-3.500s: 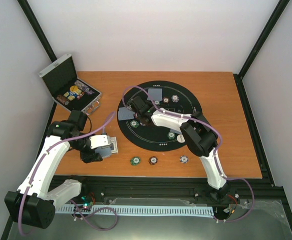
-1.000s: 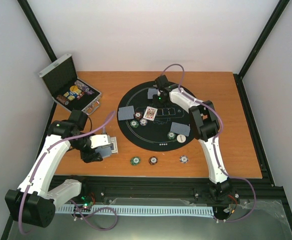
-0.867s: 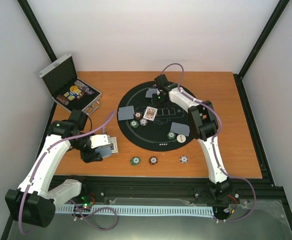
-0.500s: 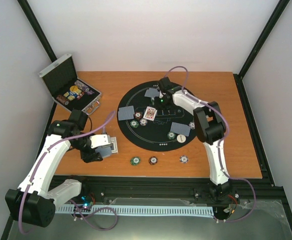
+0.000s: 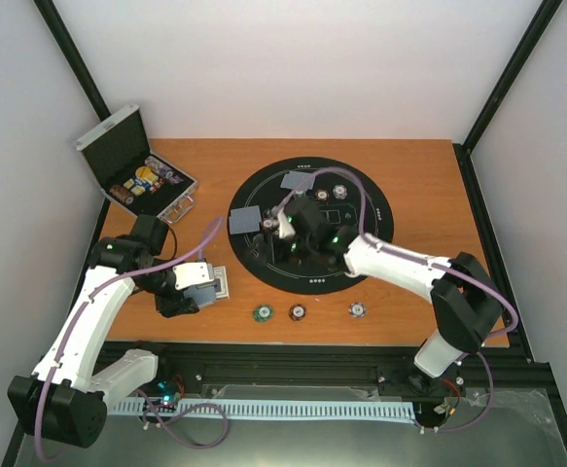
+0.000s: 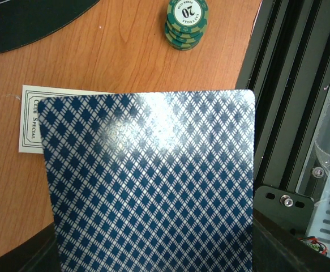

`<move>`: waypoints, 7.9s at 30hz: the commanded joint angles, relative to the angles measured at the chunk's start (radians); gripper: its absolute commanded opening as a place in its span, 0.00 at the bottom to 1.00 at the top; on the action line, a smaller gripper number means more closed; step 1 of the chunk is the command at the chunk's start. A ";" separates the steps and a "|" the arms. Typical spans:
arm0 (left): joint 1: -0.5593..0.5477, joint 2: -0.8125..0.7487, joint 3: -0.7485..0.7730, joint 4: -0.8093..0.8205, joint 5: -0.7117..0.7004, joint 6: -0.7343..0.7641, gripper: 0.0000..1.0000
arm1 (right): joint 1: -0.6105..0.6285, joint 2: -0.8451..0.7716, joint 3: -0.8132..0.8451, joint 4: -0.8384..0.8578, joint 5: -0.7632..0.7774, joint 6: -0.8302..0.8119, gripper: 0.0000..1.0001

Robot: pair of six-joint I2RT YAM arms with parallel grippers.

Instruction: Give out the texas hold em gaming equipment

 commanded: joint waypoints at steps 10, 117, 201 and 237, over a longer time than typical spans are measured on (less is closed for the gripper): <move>0.000 -0.016 0.029 -0.013 0.009 -0.011 0.01 | 0.220 -0.002 -0.265 0.631 -0.199 0.447 0.76; 0.000 0.019 0.053 -0.008 -0.003 -0.014 0.01 | -0.015 0.551 0.317 -0.023 1.213 -1.018 0.03; 0.000 0.002 0.087 -0.028 0.026 -0.025 0.01 | 0.312 0.296 -0.097 0.840 -0.315 0.635 0.76; -0.001 -0.002 0.080 -0.028 0.023 -0.023 0.01 | 0.232 0.121 -0.164 0.705 -0.313 0.524 0.59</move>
